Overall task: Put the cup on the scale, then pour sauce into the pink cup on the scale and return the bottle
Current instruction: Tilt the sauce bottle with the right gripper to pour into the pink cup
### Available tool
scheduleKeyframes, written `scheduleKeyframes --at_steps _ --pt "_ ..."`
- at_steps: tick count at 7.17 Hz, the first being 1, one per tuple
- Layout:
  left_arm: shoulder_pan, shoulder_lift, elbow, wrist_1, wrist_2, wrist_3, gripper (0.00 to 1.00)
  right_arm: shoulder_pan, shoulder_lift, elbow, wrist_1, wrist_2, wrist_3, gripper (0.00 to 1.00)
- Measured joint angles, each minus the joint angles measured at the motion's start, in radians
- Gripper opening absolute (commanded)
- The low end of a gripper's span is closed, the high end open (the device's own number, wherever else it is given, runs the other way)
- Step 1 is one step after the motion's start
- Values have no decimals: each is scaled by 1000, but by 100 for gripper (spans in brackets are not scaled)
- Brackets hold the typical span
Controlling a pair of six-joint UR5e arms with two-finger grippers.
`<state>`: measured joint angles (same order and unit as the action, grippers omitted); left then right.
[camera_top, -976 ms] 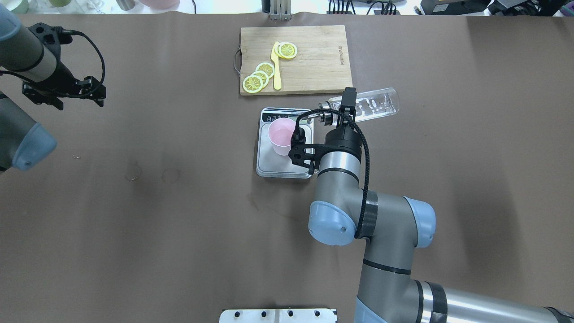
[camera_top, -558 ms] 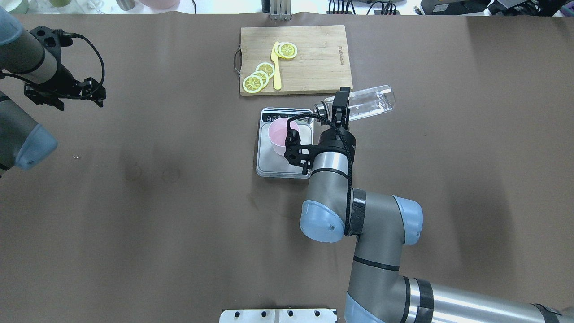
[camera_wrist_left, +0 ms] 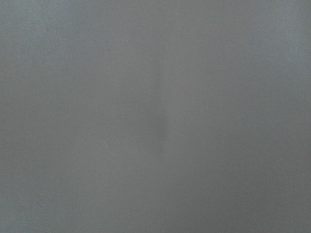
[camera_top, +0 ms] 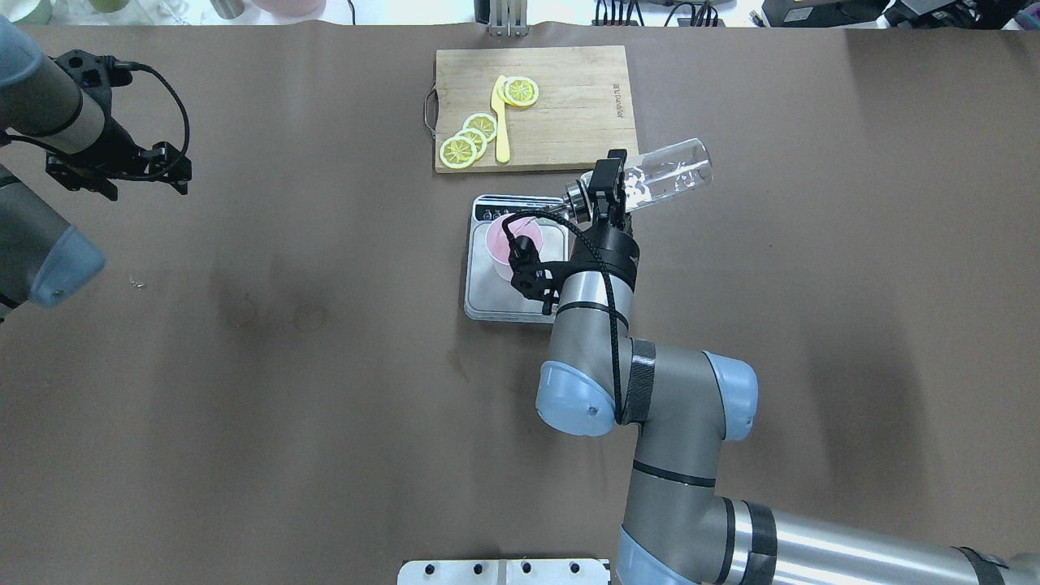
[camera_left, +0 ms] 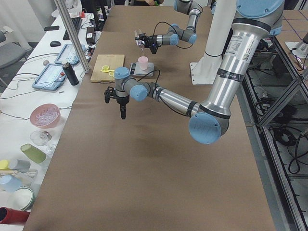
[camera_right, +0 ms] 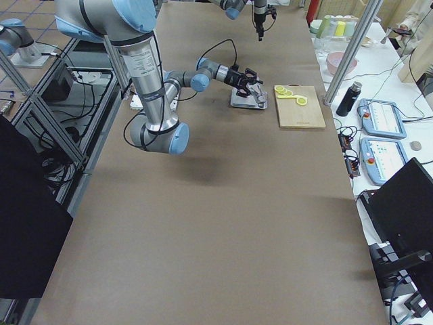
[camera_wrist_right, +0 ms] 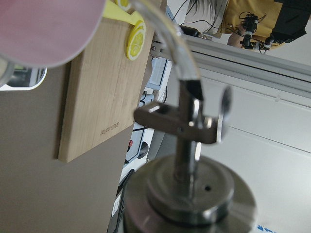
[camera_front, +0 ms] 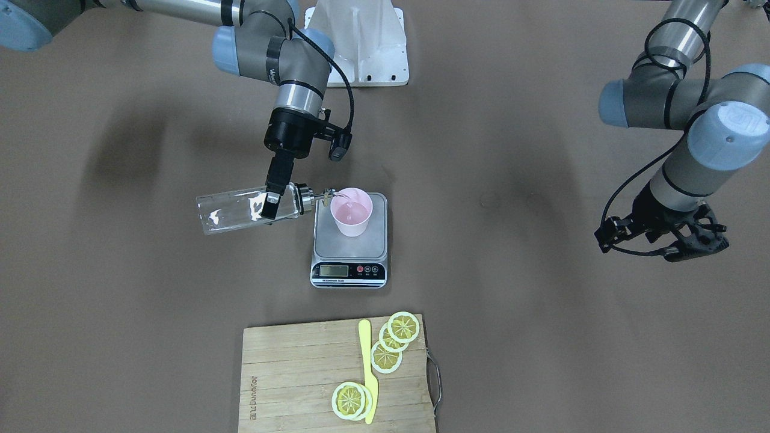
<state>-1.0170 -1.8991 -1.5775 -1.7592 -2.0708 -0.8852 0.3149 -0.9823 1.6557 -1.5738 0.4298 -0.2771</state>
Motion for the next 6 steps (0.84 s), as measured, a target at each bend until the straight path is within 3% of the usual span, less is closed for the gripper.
scheduleKeyframes --at_steps 3,6 --pt "-3 0 1 0 0 0 98 5 0 -2 14 -10 -42 0" --pt "-11 0 1 0 0 0 98 10 -26 -4 152 37 82 0"
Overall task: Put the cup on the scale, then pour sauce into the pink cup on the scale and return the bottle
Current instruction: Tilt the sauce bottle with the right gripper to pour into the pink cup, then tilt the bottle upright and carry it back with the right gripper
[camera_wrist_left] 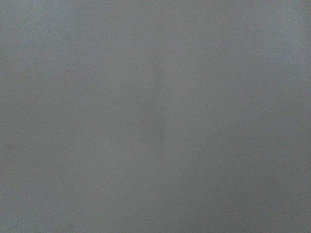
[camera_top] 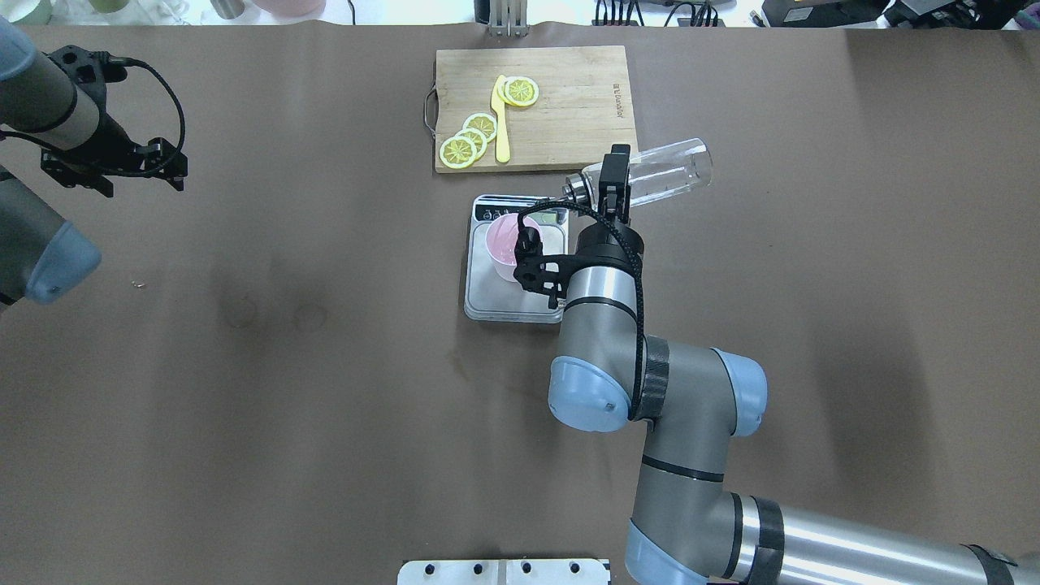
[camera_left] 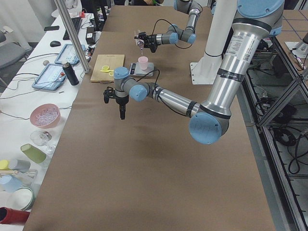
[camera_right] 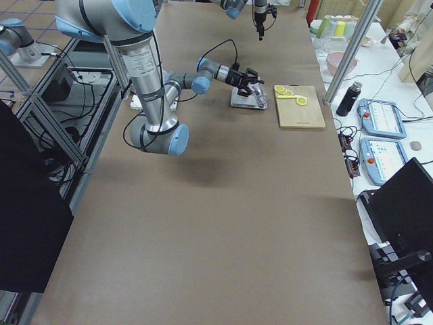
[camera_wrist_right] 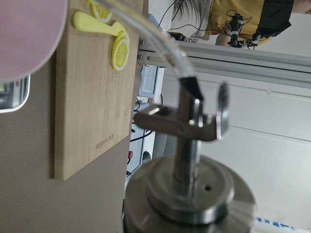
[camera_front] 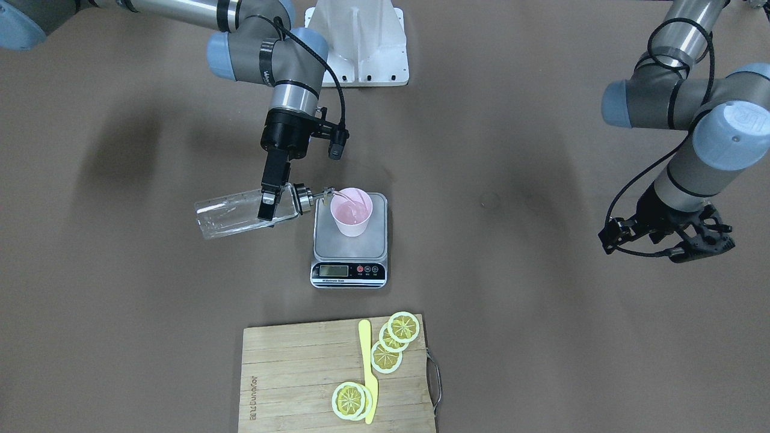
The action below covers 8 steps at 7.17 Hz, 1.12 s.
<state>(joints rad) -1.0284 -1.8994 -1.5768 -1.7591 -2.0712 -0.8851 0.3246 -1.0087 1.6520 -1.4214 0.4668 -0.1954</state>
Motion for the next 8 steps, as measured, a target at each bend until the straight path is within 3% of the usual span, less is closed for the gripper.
scheduleKeyframes --at_steps 4,8 --pt "-8 -3 -5 1 -2 -1 98 27 -49 28 191 139 142 0" --pt "-11 -9 -7 1 -2 -1 98 170 -192 115 428 436 388 0"
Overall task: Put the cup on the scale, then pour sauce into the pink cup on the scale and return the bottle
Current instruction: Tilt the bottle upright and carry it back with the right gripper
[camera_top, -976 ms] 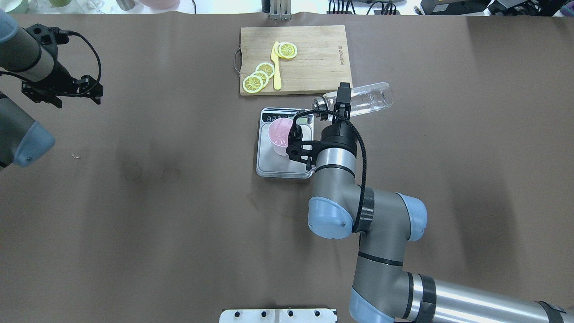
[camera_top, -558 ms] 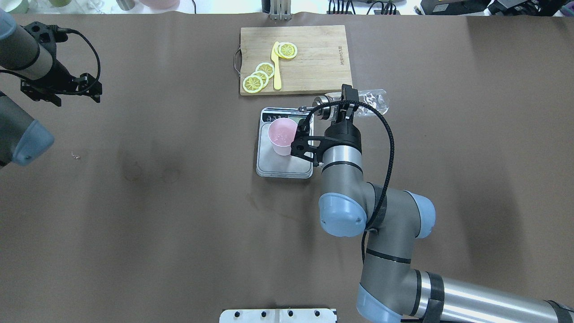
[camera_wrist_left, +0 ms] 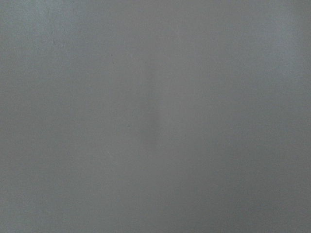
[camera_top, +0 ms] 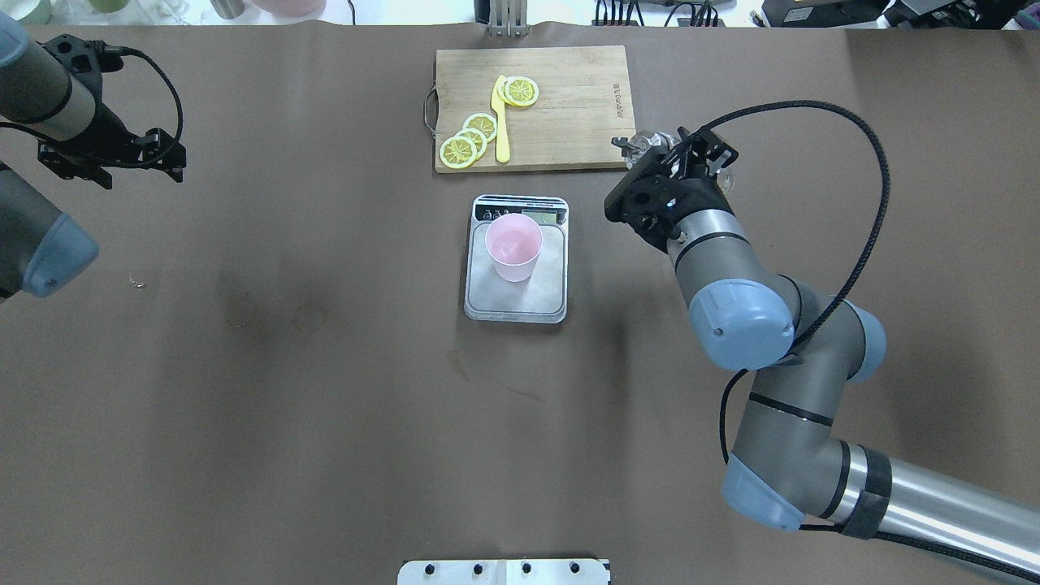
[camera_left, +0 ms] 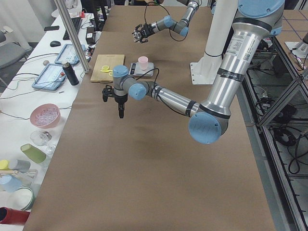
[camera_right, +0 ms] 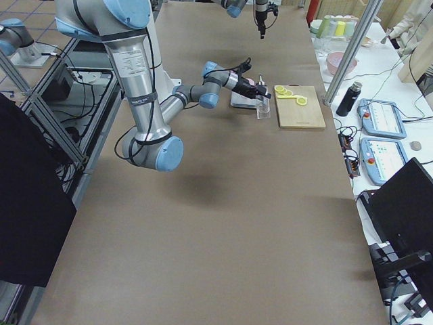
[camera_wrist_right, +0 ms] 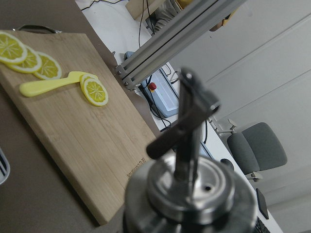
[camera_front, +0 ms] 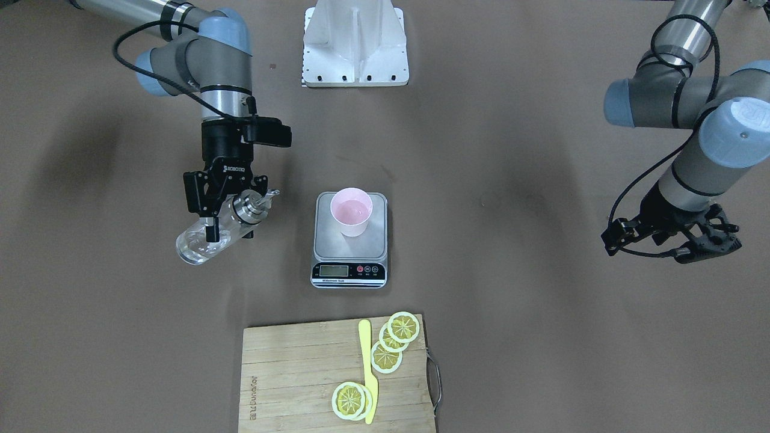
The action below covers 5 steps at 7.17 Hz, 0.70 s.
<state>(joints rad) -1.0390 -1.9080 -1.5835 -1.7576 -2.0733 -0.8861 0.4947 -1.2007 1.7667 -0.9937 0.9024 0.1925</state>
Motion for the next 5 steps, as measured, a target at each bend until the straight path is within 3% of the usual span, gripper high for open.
scheduleKeyframes --at_steps 2,5 --pt "-4 -1 -1 1 -2 0 98 36 -66 15 111 87 177 0" --pt "-8 -1 -4 0 -7 -1 98 63 -170 9 280 148 381 0"
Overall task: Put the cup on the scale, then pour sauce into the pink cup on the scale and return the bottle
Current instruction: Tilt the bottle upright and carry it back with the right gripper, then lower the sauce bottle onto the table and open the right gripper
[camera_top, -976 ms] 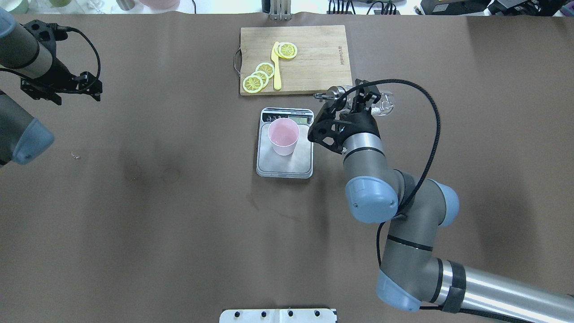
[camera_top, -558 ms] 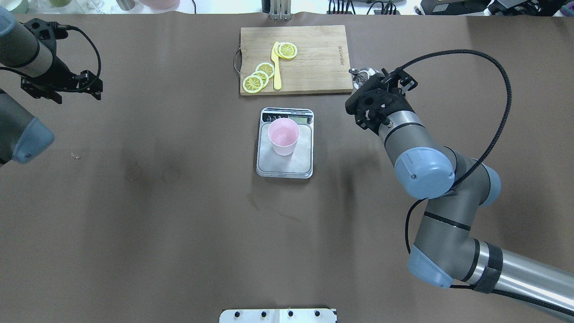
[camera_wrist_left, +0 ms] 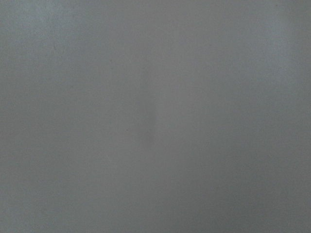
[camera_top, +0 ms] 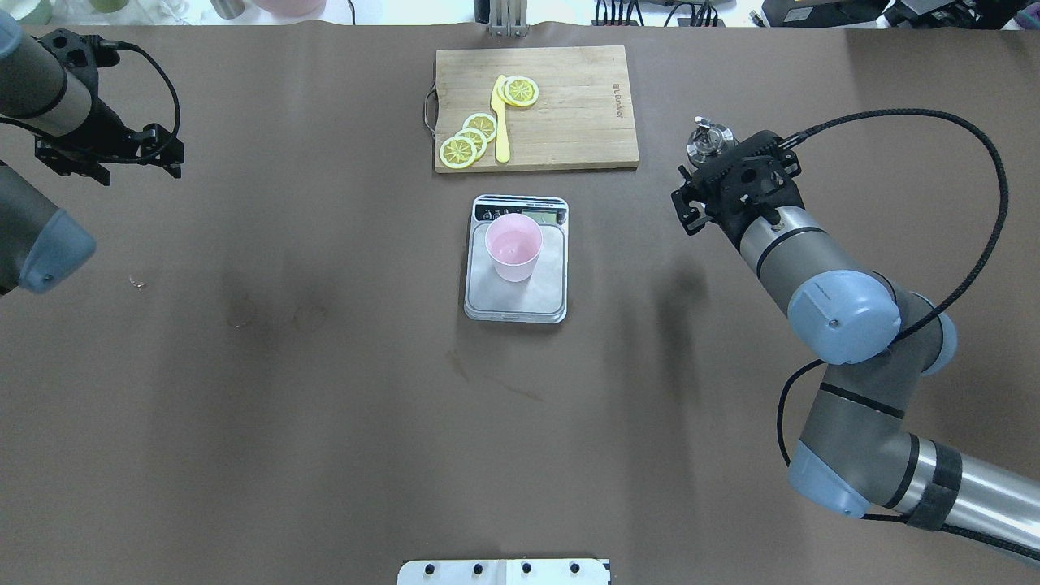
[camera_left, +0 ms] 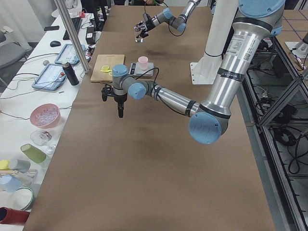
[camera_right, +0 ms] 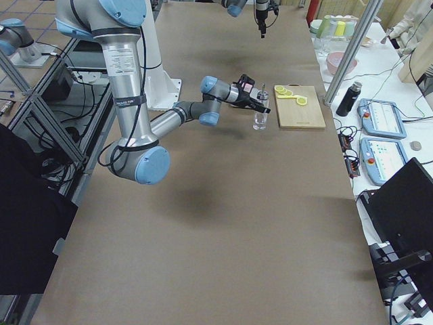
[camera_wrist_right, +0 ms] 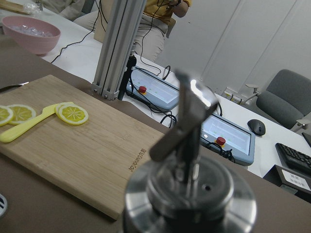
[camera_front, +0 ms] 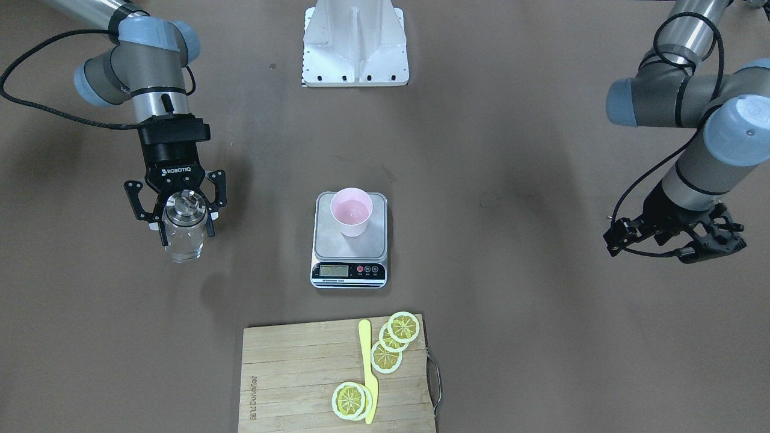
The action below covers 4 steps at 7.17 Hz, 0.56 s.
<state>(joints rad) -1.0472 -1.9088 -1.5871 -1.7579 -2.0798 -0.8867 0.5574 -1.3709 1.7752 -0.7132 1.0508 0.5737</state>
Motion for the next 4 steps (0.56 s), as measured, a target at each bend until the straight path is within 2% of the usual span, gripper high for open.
scheduleKeyframes --at_steps 4 --pt "0 0 0 0 0 0 98 84 -68 -85 209 104 196 0"
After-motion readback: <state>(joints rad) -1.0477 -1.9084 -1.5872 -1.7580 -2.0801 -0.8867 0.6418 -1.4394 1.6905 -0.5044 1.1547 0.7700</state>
